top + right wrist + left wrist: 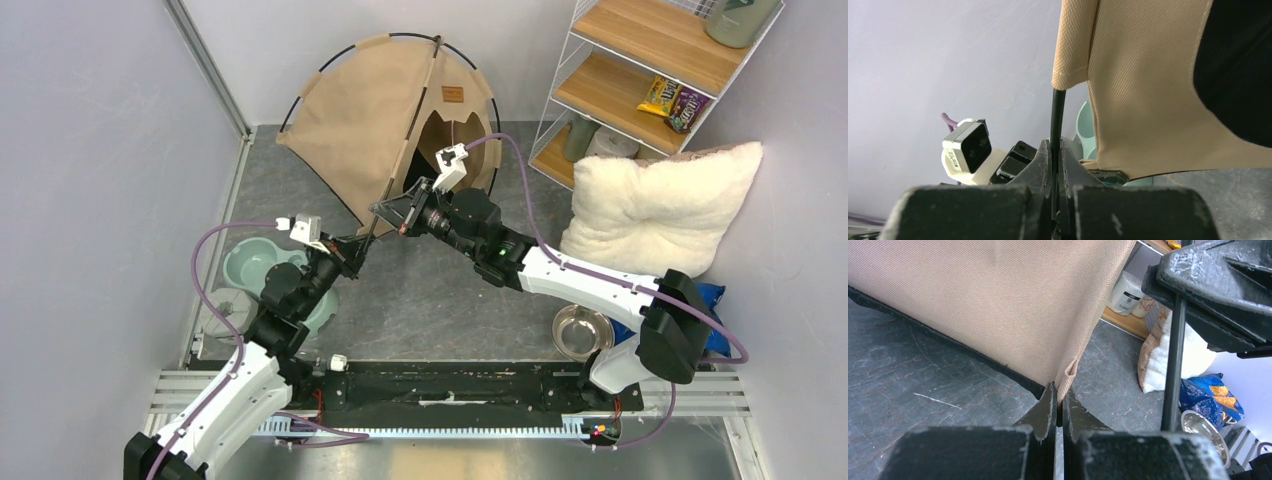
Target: Set up the pet tent
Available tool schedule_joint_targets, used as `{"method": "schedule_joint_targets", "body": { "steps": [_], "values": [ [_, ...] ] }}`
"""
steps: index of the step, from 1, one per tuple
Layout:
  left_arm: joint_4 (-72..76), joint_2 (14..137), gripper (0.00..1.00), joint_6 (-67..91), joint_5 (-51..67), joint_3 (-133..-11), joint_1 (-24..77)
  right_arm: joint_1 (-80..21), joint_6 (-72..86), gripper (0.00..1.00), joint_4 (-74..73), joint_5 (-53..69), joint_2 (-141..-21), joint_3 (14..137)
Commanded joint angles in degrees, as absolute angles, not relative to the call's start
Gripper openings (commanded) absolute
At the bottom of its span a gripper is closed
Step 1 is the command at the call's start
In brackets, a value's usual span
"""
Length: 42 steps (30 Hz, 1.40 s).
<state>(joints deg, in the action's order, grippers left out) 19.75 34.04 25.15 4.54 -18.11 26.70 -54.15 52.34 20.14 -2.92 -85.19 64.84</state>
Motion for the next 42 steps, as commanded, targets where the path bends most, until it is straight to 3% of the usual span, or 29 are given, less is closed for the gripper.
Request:
{"method": "schedule_joint_targets", "body": {
  "steps": [1, 17, 42],
  "values": [
    [17.05, 31.43, 0.02, 29.23, 5.25, -17.87, 26.81, -53.26, 47.03, 0.0, 25.14, -11.23, -85.13, 65.41],
    [18.19, 31.48, 0.02, 28.03, 4.5, -16.08, 27.16, -53.26, 42.81, 0.0, 33.11, -19.17, -89.14, 66.0],
    [17.41, 31.05, 0.02, 27.73, 3.8, -16.08, 27.69, -53.24, 46.25, 0.0, 35.93, -18.67, -91.02, 67.87]
  ]
}}
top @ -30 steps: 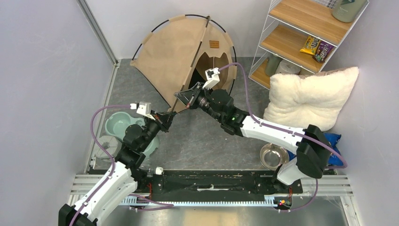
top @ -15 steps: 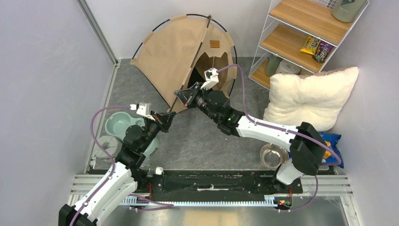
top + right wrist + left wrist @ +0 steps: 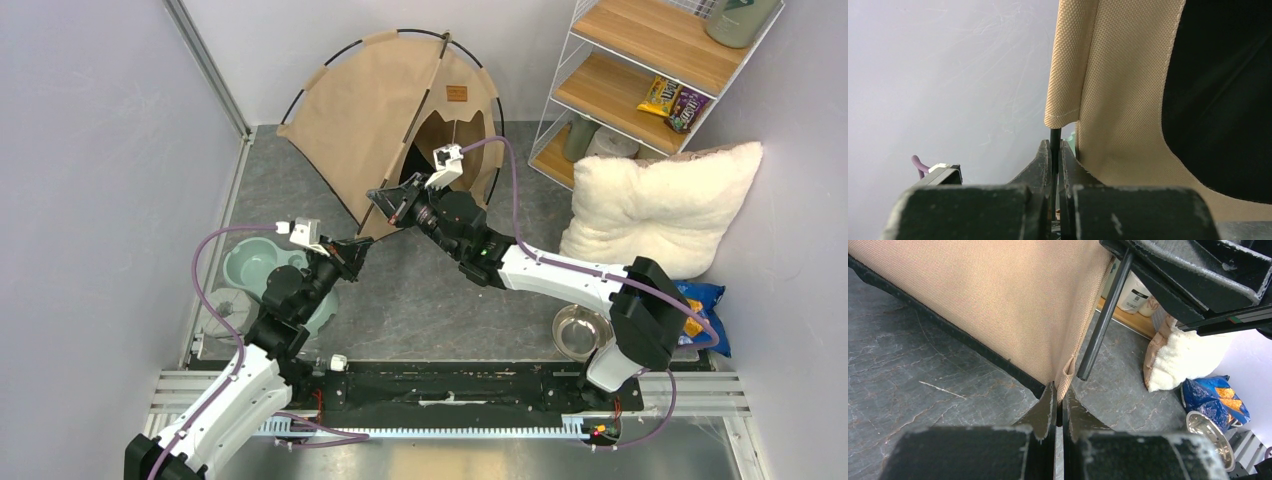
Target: Set up the pet tent
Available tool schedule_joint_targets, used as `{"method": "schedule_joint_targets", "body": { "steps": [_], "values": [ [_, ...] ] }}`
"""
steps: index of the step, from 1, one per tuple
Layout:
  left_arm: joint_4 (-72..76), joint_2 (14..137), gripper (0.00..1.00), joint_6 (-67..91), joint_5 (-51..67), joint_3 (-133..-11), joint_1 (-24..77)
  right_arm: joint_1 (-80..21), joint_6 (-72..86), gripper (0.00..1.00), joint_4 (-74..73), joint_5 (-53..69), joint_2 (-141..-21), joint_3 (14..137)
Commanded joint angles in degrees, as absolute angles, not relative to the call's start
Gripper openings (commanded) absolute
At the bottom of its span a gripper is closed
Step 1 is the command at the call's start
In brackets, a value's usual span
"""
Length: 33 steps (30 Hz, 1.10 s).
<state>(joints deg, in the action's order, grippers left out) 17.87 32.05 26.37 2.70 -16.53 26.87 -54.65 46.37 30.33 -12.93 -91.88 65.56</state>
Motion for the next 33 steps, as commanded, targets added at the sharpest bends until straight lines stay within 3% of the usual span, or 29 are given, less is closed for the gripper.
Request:
{"method": "schedule_joint_targets", "body": {
  "steps": [1, 23, 33],
  "values": [
    [17.36, 30.96, 0.02, 27.74, 3.78, -16.08, 27.77, -53.26, 46.24, 0.0, 35.92, -18.79, -91.03, 67.87],
    [16.6, 29.96, 0.02, 27.62, 3.38, -16.61, 28.09, -53.27, 42.11, 0.0, 32.34, -23.34, -93.44, 68.34],
    [16.58, 30.69, 0.02, 27.45, 3.25, -16.61, 28.19, -53.26, 47.29, 0.0, 36.37, -17.31, -91.77, 68.83]
  ]
}}
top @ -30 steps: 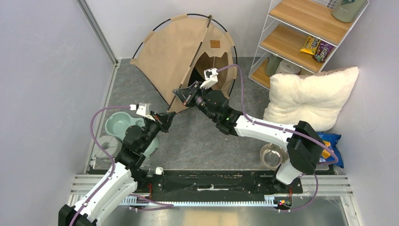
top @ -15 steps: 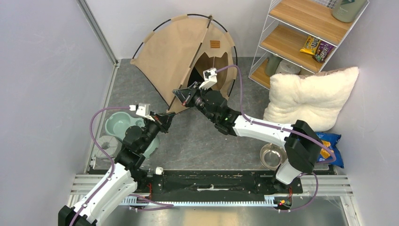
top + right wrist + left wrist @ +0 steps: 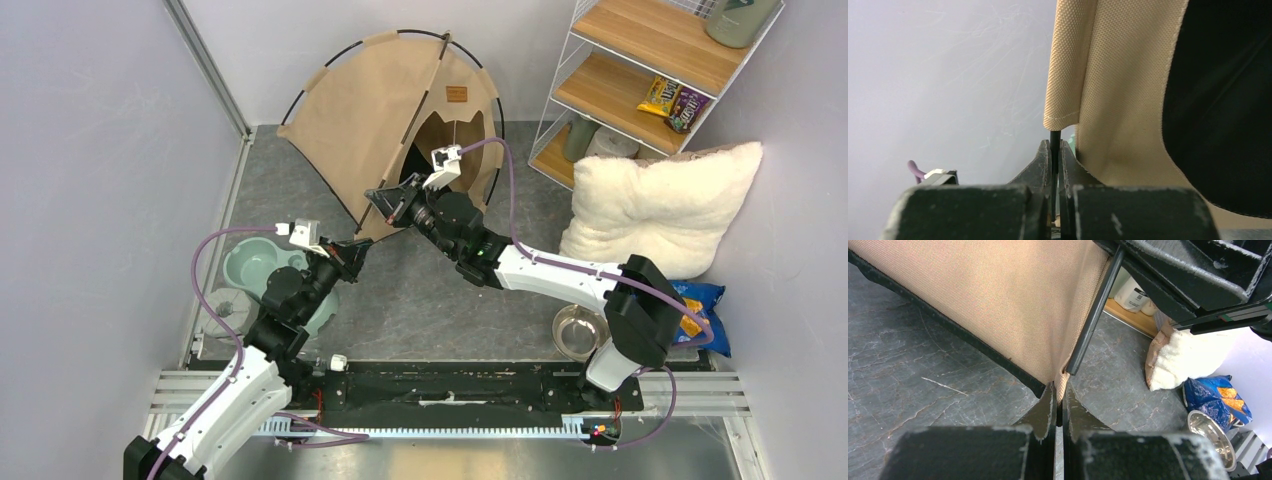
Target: Set up the pet tent
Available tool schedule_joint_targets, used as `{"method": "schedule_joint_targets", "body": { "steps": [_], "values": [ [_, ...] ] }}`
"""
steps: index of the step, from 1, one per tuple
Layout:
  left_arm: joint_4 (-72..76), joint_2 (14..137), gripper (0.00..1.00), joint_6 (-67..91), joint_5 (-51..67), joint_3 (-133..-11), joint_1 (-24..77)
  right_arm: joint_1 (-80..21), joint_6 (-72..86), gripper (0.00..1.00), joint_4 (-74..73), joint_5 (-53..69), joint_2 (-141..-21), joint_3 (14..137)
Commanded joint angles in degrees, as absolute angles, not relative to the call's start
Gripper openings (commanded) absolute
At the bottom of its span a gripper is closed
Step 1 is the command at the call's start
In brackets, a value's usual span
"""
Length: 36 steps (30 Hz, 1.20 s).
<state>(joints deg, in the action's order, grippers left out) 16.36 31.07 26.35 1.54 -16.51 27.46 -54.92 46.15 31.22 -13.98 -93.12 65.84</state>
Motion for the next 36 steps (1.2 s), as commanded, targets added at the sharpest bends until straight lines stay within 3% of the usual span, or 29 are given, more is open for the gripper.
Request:
{"method": "schedule_joint_targets", "body": {
  "steps": [1, 28, 36],
  "values": [
    [16.48, 30.76, 0.02, 27.48, 3.27, -16.61, 28.17, -53.26, 47.8, 0.0, 36.81, -17.22, -91.84, 68.75],
    [16.24, 30.43, 0.02, 27.41, 2.6, -16.79, 28.35, -53.26, 40.99, 0.0, 31.03, -23.17, -92.9, 67.26],
    [14.86, 30.91, 0.02, 27.26, 1.07, -17.62, 28.33, -53.26, 40.09, 0.0, 29.84, -19.57, -92.15, 66.84]
  ]
}}
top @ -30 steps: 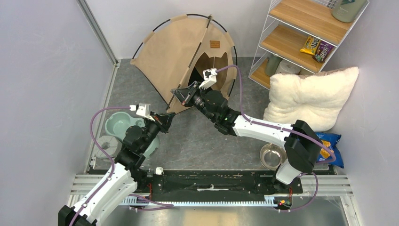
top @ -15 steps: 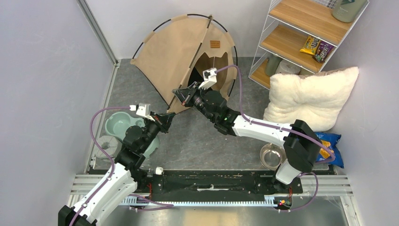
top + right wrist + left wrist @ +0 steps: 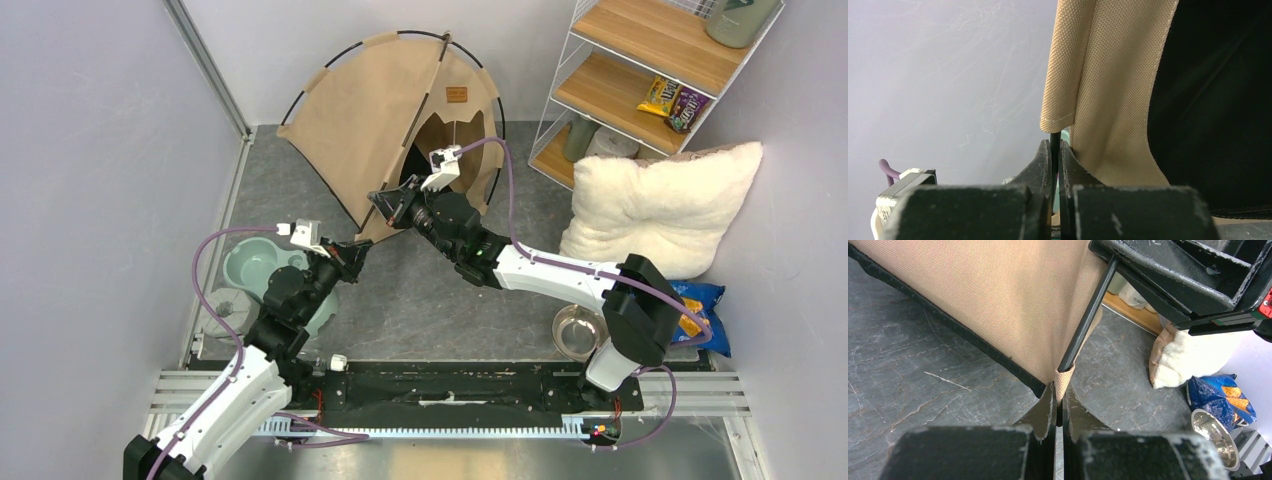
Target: Set up the pet tent
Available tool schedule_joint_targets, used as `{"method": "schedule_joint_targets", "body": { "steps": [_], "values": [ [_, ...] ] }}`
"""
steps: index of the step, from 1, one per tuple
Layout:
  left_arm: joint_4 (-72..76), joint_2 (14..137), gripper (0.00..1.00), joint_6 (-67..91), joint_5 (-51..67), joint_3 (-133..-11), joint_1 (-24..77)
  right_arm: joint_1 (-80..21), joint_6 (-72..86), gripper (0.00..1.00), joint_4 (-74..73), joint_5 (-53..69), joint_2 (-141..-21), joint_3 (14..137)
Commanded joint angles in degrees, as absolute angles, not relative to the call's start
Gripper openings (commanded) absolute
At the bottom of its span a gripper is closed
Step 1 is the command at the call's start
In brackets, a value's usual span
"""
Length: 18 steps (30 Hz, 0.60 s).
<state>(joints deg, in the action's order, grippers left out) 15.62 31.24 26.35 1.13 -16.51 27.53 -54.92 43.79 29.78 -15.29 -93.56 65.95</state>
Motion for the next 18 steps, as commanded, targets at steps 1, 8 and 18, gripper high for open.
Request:
{"method": "schedule_joint_targets", "body": {
  "steps": [1, 8, 18],
  "values": [
    [14.84, 30.98, 0.02, 27.25, 1.08, -17.74, 28.31, -53.27, 39.61, 0.0, 29.61, -18.35, -92.21, 67.06],
    [14.52, 32.02, 0.02, 26.5, 2.24, -18.97, 28.33, -53.52, 35.7, 0.0, 27.86, -12.14, -94.08, 68.03],
    [14.33, 32.66, 0.02, 26.19, 2.85, -19.9, 28.42, -56.17, 28.28, 0.0, 26.04, -18.54, -96.01, 68.05]
  ]
}}
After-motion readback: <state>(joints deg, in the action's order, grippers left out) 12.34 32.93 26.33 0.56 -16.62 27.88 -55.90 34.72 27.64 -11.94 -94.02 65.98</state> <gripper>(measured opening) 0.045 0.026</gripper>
